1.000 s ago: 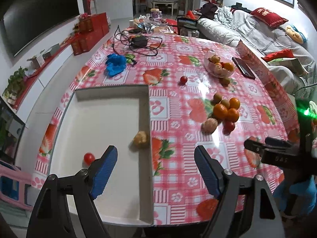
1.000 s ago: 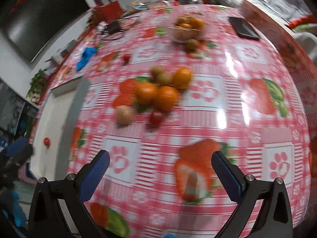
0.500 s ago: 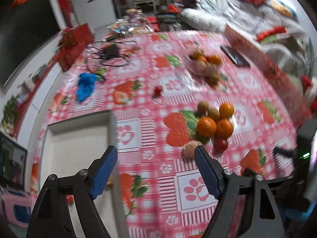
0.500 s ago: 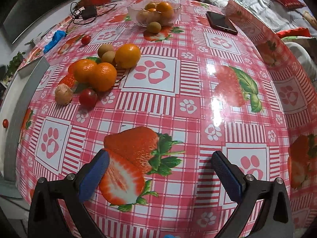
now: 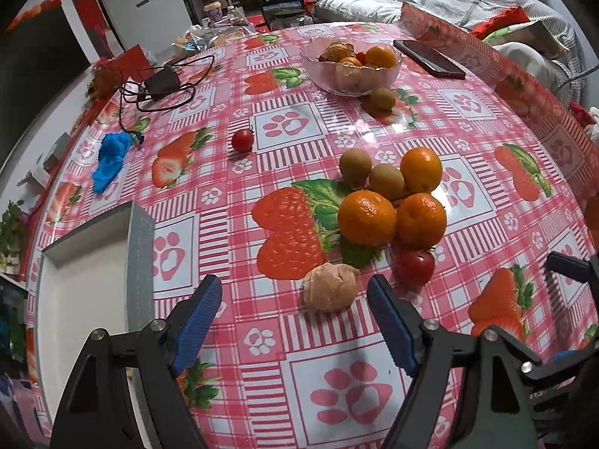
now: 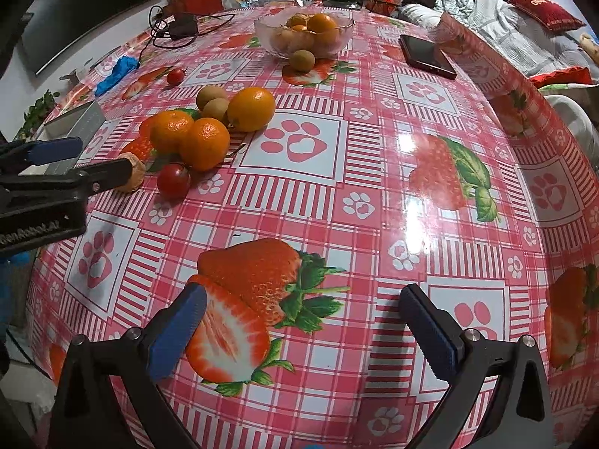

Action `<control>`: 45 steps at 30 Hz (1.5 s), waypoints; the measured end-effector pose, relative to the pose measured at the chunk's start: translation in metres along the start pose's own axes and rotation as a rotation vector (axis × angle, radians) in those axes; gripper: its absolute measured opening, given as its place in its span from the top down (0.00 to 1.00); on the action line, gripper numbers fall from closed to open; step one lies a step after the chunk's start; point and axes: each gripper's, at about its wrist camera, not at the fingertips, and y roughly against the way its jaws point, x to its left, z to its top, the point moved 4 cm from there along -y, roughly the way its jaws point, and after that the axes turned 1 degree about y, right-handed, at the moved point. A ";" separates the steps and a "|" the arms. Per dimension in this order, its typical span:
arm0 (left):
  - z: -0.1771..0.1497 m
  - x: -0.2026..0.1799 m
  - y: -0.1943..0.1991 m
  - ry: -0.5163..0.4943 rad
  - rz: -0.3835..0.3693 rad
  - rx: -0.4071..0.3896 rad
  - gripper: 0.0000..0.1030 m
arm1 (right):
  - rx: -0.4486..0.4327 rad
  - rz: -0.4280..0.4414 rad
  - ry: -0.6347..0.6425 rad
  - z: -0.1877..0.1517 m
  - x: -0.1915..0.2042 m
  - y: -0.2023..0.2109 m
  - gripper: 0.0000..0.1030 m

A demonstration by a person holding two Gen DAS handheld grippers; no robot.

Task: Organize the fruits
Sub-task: 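Move both open tools back over the fruit pile, then grasp the pinkish round fruit with the left tool while the right tool grasps a tangerine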

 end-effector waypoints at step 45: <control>-0.041 0.014 0.011 0.109 -0.155 0.006 0.72 | -0.030 0.255 -0.133 0.042 0.010 0.003 0.63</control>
